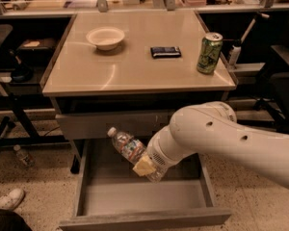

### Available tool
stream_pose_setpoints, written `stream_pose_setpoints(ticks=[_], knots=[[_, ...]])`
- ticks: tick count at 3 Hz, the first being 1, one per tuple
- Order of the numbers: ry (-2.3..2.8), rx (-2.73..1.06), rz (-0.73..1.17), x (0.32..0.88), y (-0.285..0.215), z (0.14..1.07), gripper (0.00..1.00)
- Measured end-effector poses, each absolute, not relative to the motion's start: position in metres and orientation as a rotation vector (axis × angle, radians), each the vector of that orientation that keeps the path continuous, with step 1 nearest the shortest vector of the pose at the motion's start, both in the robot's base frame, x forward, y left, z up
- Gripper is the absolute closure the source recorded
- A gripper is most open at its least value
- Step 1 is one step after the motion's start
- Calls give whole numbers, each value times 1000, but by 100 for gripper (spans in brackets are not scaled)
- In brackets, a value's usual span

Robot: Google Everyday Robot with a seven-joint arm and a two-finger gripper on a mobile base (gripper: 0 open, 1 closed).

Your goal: Pick water bottle from middle drawer and place on counter

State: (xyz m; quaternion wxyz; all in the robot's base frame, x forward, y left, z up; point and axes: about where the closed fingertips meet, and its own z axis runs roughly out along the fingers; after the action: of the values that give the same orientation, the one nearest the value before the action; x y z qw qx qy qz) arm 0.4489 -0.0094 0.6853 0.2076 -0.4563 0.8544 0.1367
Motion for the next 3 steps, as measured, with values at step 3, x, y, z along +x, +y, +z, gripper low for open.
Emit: stream_pose_setpoints(ticks=[3], knots=[[2247, -1304, 135, 528, 16, 838, 100]])
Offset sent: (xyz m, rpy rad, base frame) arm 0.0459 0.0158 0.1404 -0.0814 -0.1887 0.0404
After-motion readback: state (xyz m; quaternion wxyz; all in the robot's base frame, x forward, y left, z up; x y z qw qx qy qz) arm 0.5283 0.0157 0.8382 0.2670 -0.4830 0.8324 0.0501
